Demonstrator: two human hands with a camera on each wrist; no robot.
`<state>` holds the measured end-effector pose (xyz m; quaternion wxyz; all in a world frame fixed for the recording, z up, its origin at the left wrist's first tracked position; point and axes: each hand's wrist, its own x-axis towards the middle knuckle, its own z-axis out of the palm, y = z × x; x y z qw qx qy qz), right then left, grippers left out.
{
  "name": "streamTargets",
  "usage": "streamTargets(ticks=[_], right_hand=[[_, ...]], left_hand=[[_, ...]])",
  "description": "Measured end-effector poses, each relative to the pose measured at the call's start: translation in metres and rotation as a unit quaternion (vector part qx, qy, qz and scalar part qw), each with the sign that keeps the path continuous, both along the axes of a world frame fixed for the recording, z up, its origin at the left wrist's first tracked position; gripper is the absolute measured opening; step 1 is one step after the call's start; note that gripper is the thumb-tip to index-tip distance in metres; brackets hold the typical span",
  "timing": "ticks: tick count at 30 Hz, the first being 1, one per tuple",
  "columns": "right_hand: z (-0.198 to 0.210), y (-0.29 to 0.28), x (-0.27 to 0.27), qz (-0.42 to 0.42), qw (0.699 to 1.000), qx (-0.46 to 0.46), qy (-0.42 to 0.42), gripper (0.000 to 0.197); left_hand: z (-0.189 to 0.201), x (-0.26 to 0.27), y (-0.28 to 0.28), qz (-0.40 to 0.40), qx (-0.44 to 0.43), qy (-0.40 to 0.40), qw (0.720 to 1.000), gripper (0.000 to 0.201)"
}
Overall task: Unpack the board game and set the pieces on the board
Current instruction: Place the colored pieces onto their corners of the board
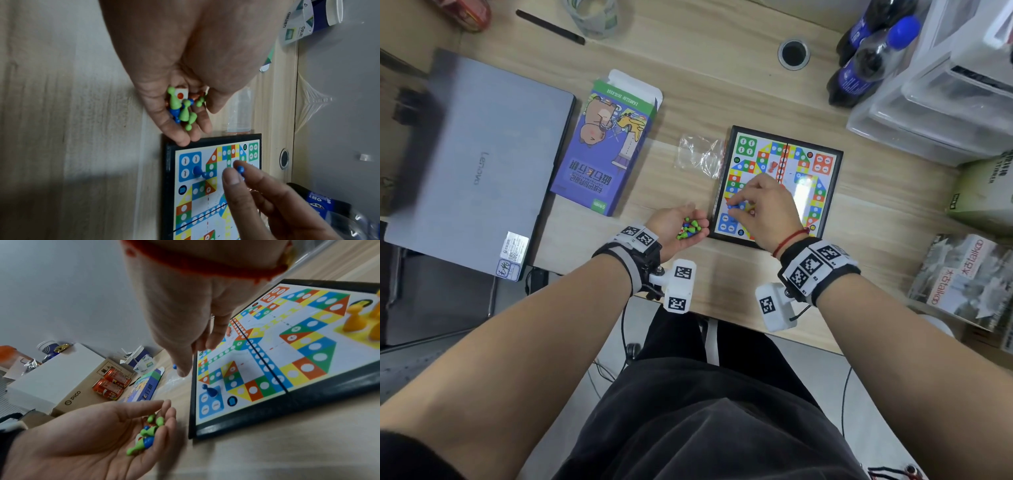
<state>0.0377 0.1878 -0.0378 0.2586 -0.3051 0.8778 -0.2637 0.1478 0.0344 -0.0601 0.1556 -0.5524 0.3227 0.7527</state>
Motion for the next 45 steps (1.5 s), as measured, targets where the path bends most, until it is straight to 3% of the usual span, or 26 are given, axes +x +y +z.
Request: streamTargets(ticks=[6,16,31,36,40,45], right_hand=[[-0.009,-0.008,0.013,0.043,0.997,0.047,0.031,0.006],[-0.016,-0.012,0.015,0.087,0.989,0.112,0.040,0.016],[-0.011,-0.012,0.017,0.082,0.993,0.080,0.005,0.019],[0.004,-0.021,0.019,0.071,0.997,0.006,0.020,0.022],[0.011,-0.038,0.027,0.140,0.988,0.067,0.016,0.020],[0.005,-0.040,0.029,0.140,0.986,0.086,0.002,0.023]], left_hand=[[-0.002,0.002,-0.004,0.000,0.012,0.000,1.000,0.033],[0.001,0.001,-0.005,0.002,0.015,0.003,1.000,0.031],[-0.001,-0.003,-0.004,-0.008,0.020,0.009,1.000,0.028],[-0.001,-0.004,-0.002,0.019,0.049,0.035,0.998,0.025],[0.003,-0.009,0.003,0.034,0.076,0.046,0.995,0.024],[0.009,-0.010,0.002,0.050,0.090,0.051,0.993,0.028]])
